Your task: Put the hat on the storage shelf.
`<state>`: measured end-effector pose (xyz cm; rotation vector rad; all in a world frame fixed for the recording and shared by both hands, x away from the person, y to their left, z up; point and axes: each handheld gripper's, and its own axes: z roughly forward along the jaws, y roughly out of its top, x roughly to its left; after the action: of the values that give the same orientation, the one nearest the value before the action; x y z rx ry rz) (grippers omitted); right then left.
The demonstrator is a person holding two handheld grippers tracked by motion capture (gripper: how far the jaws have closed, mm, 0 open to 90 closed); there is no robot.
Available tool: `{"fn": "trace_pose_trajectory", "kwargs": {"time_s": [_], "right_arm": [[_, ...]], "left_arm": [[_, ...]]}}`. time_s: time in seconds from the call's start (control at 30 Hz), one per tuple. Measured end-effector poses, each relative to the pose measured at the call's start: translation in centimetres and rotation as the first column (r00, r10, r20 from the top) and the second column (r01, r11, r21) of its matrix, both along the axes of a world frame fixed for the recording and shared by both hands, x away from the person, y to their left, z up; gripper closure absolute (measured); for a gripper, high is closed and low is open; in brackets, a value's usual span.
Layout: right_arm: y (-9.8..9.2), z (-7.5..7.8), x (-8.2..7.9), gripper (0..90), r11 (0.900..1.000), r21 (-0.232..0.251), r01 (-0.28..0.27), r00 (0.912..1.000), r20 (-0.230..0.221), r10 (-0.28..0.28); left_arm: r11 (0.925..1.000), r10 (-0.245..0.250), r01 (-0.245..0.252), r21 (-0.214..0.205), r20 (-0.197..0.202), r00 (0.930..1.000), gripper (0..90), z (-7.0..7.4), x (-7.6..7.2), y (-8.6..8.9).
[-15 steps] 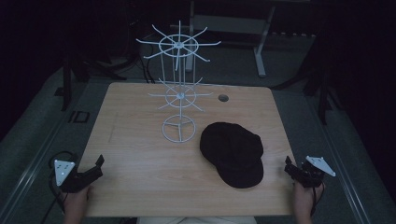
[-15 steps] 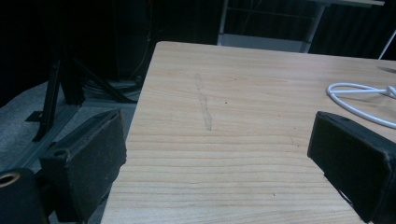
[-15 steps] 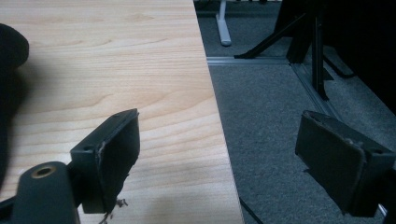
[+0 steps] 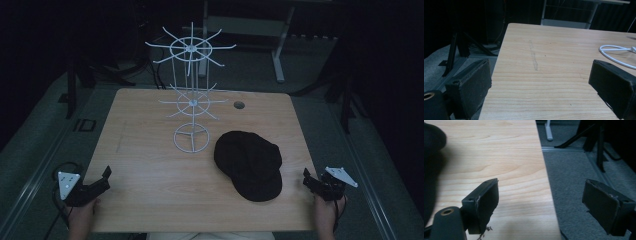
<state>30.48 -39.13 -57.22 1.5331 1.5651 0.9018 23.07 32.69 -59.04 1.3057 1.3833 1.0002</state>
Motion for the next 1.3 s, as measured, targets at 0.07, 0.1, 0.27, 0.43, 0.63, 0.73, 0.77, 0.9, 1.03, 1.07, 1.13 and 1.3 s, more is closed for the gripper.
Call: {"fn": "trace_pose_trajectory", "kwargs": {"time_s": [0.07,0.1,0.27,0.43,0.63,0.73,0.77,0.9,1.03,1.07,1.13,1.3], "right_arm": [[0.1,0.2,0.0,13.8,0.9998,0.012,-0.016,0.9999,-0.002,0.016],[0.1,0.5,0.0,13.8,0.9994,0.027,-0.024,0.9997,-0.005,0.024],[1.0,2.7,0.0,13.8,0.9944,0.071,-0.078,0.9967,0.028,0.077],[2.3,5.4,0.4,13.4,0.9796,0.093,-0.178,0.984,0.028,0.176],[4.0,8.4,1.1,10.7,0.9685,0.066,-0.24,0.9701,0.051,0.237],[5.0,9.7,1.3,17.8,0.963,0.053,-0.264,0.9636,0.059,0.261],[5.3,10.1,1.6,17.3,0.9549,0.059,-0.291,0.9563,0.046,0.289],[6.9,11.5,2.3,17.3,0.933,0.05,-0.356,0.9341,0.042,0.354],[8.7,12.6,3.0,17.2,0.9113,0.04,-0.41,0.9116,0.055,0.407],[9.3,12.8,3.2,17.1,0.9058,0.038,-0.422,0.9061,0.05,0.42],[10.3,13.0,3.6,16.9,0.8893,0.048,-0.455,0.8905,0.042,0.453],[13.1,12.7,4.7,14.7,0.836,0.053,-0.546,0.8372,0.003,0.547]], "left_arm": [[1.0,0.001,-0.001,0.001,-0.001,1.0,4.9,0.0,0.0,0.0],[1.0,0.001,-0.001,0.003,-0.002,1.0,4.9,0.0,0.0,0.0],[1.0,0.003,-0.003,-0.001,-0.001,1.0,4.9,0.0,0.0,0.0],[1.0,0.004,-0.004,-0.003,-0.001,1.0,4.9,0.0,0.0,0.0],[1.0,0.001,-0.001,-0.009,-0.002,1.0,4.9,0.0,0.0,0.1],[0.9999,-0.001,0.001,-0.011,-0.006,1.0,4.9,0.0,0.0,0.1],[0.9999,-0.002,0.002,-0.011,-0.006,1.0,4.9,0.0,0.0,0.1],[0.9999,-0.003,0.003,-0.011,-0.006,1.0,4.9,0.0,0.0,0.1],[0.9999,-0.006,0.006,-0.012,-0.005,1.0,4.9,0.0,0.1,0.1],[0.9999,-0.007,0.007,-0.012,-0.005,1.0,4.9,0.0,0.0,0.1],[0.9999,-0.009,0.009,-0.012,-0.005,0.9999,4.9,0.0,0.0,0.1],[0.9998,-0.013,0.013,-0.014,-0.005,0.9999,4.9,0.0,0.1,0.1]]}}
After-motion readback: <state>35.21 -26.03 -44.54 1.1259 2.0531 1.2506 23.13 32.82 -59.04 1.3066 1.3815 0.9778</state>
